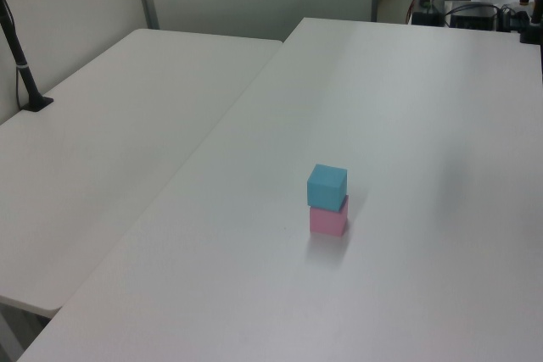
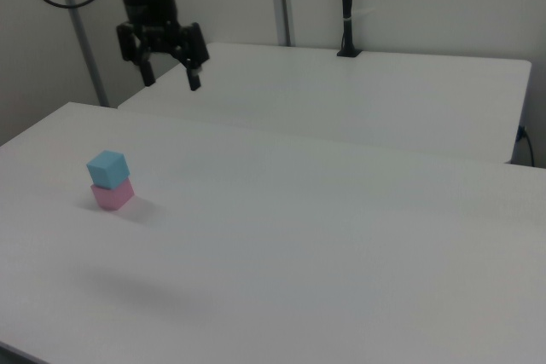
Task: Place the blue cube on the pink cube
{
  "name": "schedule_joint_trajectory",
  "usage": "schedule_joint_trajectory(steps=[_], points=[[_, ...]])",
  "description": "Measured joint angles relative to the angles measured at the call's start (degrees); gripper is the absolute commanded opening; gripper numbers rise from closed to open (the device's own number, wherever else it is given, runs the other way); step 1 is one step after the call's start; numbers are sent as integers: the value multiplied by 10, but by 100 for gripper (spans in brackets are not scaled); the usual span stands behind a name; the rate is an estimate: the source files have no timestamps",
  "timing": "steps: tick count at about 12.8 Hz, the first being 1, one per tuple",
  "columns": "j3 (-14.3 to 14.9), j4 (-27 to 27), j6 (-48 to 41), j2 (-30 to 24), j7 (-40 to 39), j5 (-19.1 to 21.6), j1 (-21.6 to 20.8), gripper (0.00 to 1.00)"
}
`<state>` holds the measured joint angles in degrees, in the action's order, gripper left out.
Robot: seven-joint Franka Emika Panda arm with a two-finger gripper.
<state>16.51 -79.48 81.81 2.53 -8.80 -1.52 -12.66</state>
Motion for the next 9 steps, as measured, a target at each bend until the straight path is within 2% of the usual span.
schedule_joint_trajectory(steps=[2, 6, 9], points=[[11, -5, 0, 1, -6, 1, 11, 100], [11, -14, 0, 9, -6, 1, 18, 100], [-1, -14, 0, 9, -6, 1, 35, 100]])
